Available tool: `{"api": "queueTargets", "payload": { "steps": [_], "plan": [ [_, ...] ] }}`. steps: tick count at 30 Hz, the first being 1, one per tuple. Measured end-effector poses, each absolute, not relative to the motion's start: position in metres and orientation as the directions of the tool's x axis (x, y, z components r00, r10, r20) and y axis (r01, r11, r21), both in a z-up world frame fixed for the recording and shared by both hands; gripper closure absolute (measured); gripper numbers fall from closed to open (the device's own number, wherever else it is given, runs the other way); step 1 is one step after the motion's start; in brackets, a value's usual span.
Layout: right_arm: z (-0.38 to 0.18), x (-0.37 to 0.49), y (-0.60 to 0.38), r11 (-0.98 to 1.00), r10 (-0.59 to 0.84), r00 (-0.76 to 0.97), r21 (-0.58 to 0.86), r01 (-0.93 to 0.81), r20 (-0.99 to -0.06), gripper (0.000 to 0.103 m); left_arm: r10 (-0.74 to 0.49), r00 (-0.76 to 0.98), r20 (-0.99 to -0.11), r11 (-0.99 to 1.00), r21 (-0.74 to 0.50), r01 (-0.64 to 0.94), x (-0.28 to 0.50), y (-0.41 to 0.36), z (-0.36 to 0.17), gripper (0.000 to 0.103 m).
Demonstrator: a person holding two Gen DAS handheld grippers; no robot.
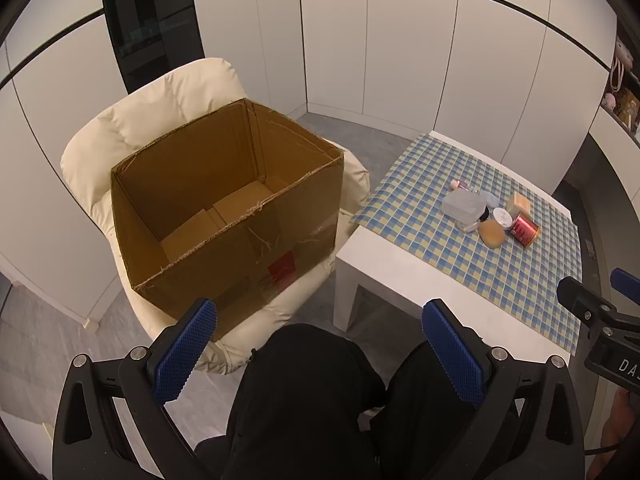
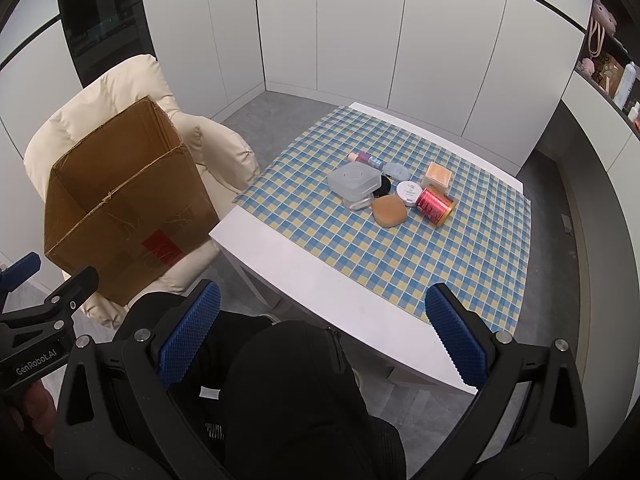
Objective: Organize objects
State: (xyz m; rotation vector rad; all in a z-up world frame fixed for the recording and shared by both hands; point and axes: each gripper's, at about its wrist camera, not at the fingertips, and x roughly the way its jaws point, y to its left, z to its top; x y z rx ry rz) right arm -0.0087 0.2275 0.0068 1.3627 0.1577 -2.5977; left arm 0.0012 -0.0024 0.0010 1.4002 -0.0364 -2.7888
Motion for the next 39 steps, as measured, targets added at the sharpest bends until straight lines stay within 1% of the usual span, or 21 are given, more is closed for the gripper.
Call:
{"api": "queueTargets", "payload": {
  "steps": [39],
  "plan": [
    [0.0031,-0.0088,0.2281,-0.970,-0.135,-0.549,-0.003,0.243,-0.825,0.000,-0.046,-0.585,-0.810,-0.999,0.037,0.027,0.0016,-0.0049,-0.0026,0.001]
  ]
}}
